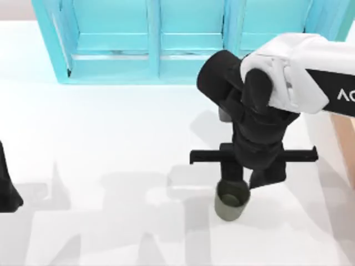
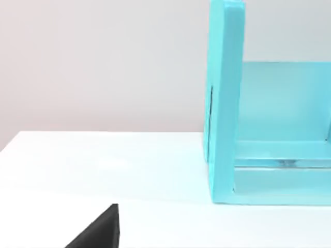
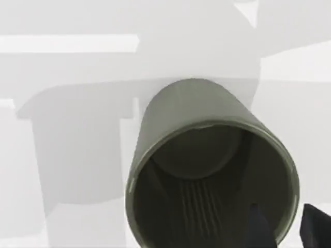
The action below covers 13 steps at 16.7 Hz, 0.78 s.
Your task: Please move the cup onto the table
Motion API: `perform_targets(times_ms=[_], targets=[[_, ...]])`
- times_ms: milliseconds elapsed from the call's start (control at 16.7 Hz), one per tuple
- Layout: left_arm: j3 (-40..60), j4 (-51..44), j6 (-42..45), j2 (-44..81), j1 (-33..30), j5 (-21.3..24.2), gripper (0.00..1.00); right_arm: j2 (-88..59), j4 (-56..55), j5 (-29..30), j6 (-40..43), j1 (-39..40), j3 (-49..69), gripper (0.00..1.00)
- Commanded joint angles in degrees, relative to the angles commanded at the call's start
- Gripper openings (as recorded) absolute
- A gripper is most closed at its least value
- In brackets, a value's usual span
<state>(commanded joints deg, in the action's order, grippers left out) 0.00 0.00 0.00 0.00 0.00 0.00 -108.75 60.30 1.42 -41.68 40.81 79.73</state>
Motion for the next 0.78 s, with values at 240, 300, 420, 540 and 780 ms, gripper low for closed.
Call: perform_targets(times_ms=[240,300,420,540,780], targets=[[0.0,0.0,0.0,0.0,0.0,0.0,1.00,0.0,0.0,0.0,0.0,0.0,0.0,0.75],[0.0,0.0,0.0,0.0,0.0,0.0,1.00,0.0,0.0,0.0,0.0,0.0,0.0,0.83],[0.0,0.0,0.0,0.0,0.0,0.0,1.00,0.0,0.0,0.0,0.0,0.0,0.0,0.98],[0.0,0.0,0.0,0.0,0.0,0.0,1.00,0.0,0.0,0.0,0.0,0.0,0.0,1.00],[0.0,0.0,0.0,0.0,0.0,0.0,1.00,0.0,0.0,0.0,0.0,0.0,0.0,1.00]])
